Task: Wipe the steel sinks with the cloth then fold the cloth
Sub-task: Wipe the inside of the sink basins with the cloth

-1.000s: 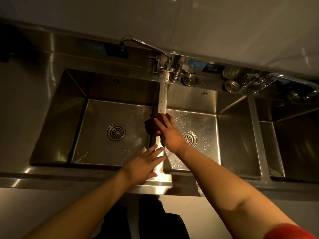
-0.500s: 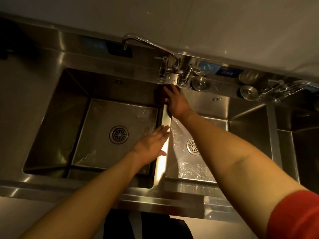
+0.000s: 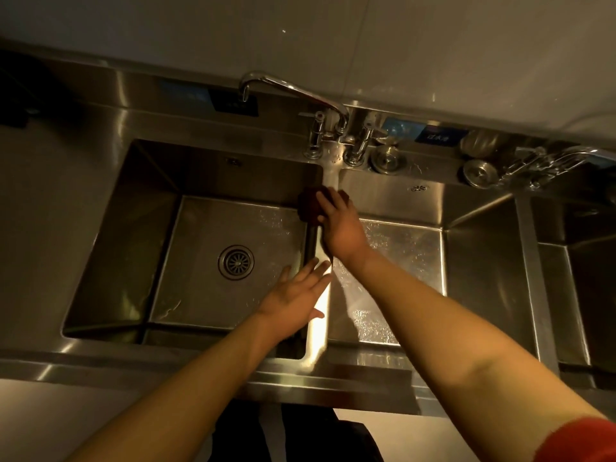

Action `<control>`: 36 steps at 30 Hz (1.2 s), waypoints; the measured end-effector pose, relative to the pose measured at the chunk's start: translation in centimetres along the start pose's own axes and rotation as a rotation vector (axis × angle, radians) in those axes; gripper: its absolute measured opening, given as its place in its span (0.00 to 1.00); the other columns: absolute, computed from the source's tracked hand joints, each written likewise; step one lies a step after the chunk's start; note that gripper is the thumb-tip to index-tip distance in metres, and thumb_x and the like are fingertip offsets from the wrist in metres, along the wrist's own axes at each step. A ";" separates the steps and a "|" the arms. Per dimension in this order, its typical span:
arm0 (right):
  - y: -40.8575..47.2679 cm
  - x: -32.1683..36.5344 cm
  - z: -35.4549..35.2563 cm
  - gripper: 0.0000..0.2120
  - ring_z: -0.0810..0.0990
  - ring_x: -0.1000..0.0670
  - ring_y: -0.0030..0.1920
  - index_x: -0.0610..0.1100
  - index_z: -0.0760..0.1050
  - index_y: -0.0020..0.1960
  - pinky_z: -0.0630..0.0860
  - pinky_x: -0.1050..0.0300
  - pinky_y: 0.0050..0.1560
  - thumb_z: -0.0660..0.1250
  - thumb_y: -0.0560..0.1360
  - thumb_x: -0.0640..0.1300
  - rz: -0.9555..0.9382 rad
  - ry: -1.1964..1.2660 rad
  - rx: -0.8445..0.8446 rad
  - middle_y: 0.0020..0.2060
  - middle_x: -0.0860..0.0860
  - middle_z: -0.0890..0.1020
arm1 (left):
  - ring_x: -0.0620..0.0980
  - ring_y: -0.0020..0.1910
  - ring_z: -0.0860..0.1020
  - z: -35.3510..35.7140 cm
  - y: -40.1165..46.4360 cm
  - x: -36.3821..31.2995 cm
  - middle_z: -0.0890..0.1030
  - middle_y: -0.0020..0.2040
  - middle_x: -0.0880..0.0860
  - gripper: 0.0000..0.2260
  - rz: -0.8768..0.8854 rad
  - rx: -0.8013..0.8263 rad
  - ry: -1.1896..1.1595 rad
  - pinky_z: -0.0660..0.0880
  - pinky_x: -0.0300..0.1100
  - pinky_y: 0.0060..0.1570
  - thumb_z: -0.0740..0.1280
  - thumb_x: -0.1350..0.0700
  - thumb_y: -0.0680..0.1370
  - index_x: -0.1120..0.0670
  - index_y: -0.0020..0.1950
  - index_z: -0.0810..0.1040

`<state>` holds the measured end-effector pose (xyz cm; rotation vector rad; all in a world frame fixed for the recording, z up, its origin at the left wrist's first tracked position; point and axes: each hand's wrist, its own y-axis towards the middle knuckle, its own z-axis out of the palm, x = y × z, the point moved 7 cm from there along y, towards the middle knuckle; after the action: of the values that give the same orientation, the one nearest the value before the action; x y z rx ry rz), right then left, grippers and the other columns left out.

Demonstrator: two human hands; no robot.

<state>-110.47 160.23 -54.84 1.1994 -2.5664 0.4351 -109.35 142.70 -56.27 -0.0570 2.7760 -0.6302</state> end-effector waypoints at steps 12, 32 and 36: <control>-18.9 4.8 4.9 0.31 0.55 0.37 0.78 0.54 0.60 0.80 0.55 0.48 0.77 0.63 0.80 0.39 0.119 0.089 -0.002 0.81 0.51 0.58 | 0.56 0.84 0.45 5.8 -11.8 -0.4 0.42 0.86 0.48 0.29 0.122 0.091 0.019 0.45 0.61 0.80 0.56 0.42 0.86 0.42 0.85 0.47; -19.2 21.3 5.8 0.39 0.58 0.42 0.78 0.54 0.64 0.79 0.62 0.44 0.78 0.69 0.73 0.30 0.141 0.217 -0.141 0.78 0.50 0.62 | 0.56 0.83 0.56 3.7 -25.3 18.2 0.59 0.84 0.51 0.29 -0.177 -0.047 -0.014 0.56 0.61 0.79 0.46 0.39 0.84 0.46 0.83 0.61; -13.9 24.5 7.0 0.28 0.62 0.43 0.76 0.52 0.67 0.77 0.63 0.51 0.77 0.64 0.80 0.34 0.076 0.467 -0.164 0.77 0.50 0.65 | 0.57 0.82 0.59 0.4 -26.8 24.3 0.59 0.83 0.53 0.26 -0.338 -0.124 0.026 0.61 0.61 0.76 0.51 0.46 0.85 0.49 0.84 0.58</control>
<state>-115.66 132.03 -50.12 0.8289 -2.1987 0.4490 -133.21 115.84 -51.83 -0.5570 2.8505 -0.5371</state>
